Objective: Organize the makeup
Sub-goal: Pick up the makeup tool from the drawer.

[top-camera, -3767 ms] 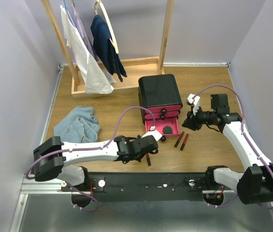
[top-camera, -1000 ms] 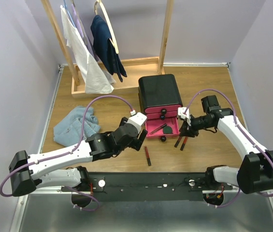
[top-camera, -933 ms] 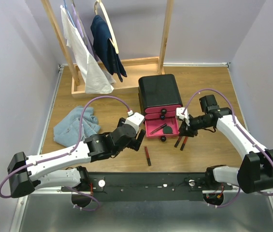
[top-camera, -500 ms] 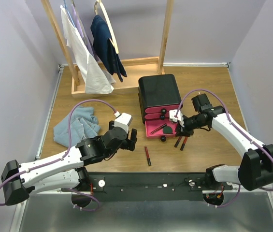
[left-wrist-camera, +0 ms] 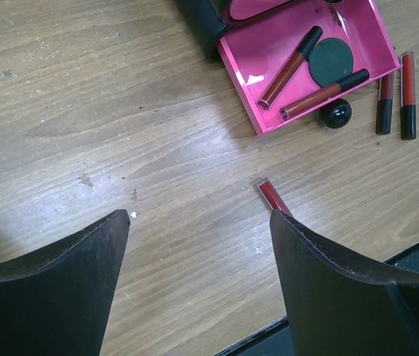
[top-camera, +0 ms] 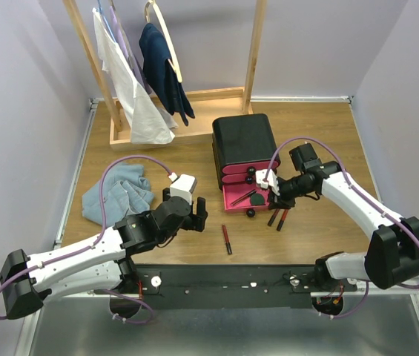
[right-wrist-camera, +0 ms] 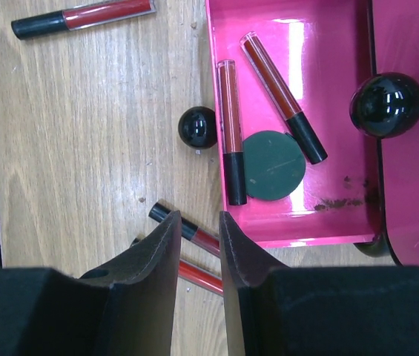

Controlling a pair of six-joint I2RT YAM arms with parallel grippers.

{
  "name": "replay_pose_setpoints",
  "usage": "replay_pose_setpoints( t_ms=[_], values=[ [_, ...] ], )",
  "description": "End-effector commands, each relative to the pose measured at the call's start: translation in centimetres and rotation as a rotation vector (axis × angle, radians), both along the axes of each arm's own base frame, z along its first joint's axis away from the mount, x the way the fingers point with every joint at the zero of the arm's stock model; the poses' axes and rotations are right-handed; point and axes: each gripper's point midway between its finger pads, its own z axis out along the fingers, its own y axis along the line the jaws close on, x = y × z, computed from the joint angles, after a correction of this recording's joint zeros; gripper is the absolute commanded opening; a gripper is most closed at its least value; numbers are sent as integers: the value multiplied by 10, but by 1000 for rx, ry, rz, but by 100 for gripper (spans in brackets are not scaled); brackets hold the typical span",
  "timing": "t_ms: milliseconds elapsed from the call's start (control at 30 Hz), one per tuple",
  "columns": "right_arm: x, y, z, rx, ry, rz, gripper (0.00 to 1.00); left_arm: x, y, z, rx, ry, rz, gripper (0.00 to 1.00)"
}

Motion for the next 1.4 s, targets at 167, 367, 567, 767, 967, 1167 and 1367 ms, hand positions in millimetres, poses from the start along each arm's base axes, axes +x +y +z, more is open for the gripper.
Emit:
replay_pose_setpoints(
  t_ms=[167,367,567,767,967,1167,1367],
  values=[
    [14,5,8,-14,-64,20,35,6,2,4,-48,-11,44,86],
    [14,6,6,-23,-69,28,35,6,3,2,-51,-6,48,86],
    [13,7,4,-30,-66,33,35,5,4,0,-58,0,52,86],
    [13,7,3,-35,-67,38,35,5,7,-1,-66,1,61,86],
    [13,8,2,-40,-66,42,35,4,8,-1,-72,3,64,86],
    [11,9,1,-44,-66,48,35,4,9,-1,-79,2,69,86],
    [11,9,0,-50,-69,54,35,3,10,-1,-85,4,72,86]
  ],
)
